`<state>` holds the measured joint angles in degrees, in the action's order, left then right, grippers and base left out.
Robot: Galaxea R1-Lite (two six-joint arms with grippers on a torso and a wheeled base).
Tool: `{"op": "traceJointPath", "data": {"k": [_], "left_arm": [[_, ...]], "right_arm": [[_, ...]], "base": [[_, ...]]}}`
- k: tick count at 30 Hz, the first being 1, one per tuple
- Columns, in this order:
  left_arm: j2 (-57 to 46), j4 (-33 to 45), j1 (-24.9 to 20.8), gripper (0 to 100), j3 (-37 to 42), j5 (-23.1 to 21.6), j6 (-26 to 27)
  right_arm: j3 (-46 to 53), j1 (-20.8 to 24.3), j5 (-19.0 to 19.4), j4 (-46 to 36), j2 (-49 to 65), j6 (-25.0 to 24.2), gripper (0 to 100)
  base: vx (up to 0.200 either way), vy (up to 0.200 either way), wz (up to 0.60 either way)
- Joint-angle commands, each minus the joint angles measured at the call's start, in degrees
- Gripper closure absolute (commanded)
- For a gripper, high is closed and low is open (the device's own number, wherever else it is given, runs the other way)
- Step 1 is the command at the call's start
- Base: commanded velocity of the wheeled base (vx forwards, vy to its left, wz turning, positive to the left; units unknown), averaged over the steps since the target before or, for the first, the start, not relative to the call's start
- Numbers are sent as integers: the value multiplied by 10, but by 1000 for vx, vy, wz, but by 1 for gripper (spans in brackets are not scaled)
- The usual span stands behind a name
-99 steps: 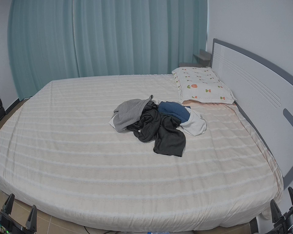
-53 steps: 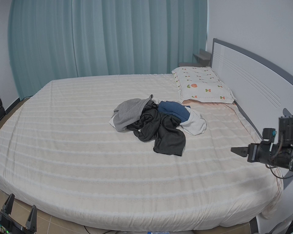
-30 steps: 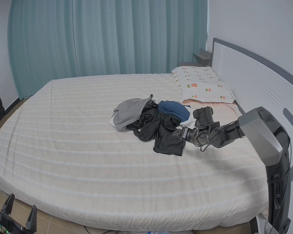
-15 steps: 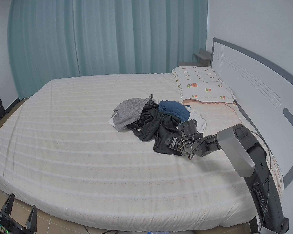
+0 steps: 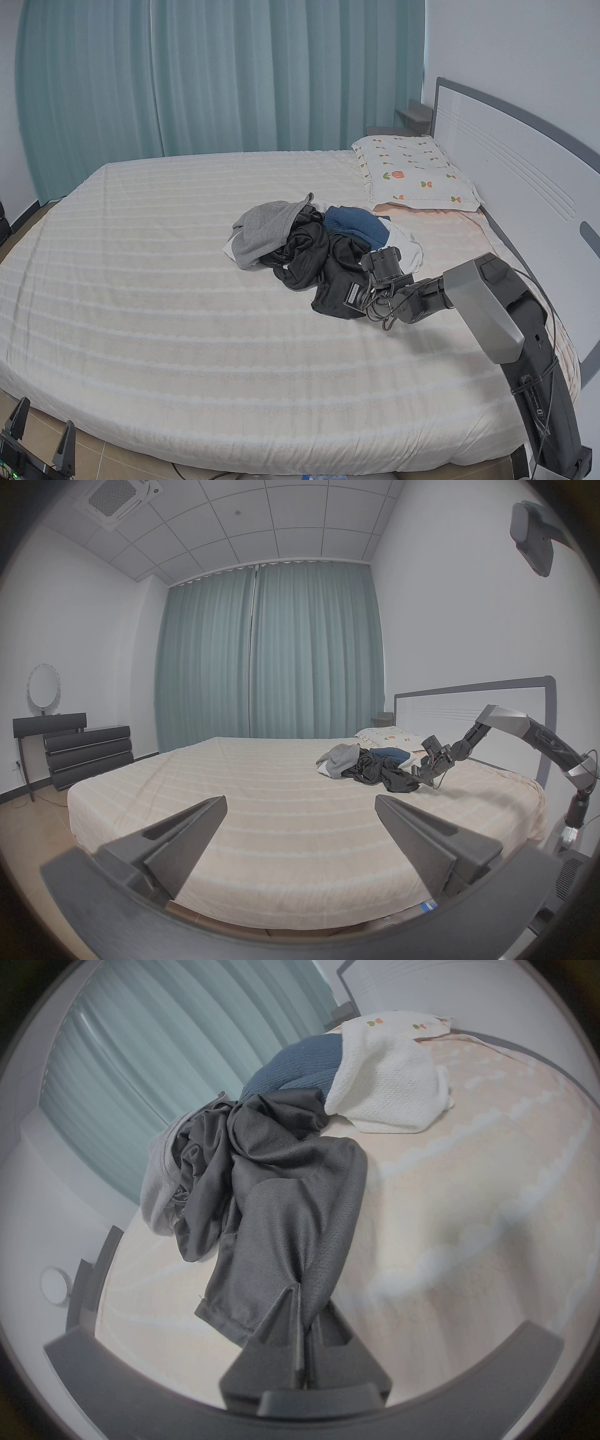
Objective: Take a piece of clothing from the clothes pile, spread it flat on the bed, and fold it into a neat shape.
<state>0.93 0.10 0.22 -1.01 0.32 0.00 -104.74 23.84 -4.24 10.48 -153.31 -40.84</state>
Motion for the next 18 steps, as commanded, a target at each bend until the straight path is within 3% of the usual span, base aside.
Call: {"op": "traceJointPath", "data": {"k": [1,4,5,6,8,13,18], "left_arm": [[-8,0,0,0,9,0,0],[-8,0,0,0,9,0,0],[-8,0,0,0,9,0,0],[-8,0,0,0,9,0,0],[-8,0,0,0,8,0,0],[-8,0,0,0,9,0,0],[-8,0,0,0,9,0,0]], "right_arm": [[123,-8,54,7,131,-42,100],[229,-15,117,31,218,-52,100],[229,-15,117,31,218,-52,100],[302,-19,151,59,274,-62,100],[375,-22,175,96,331,-72,100],[519,-22,218,169,460,-87,100],[575,-19,229,196,578,-89,100]], "base": [[0,0,0],[0,0,0],[0,0,0],[0,0,0],[0,0,0],[0,0,0],[0,0,0]]}}
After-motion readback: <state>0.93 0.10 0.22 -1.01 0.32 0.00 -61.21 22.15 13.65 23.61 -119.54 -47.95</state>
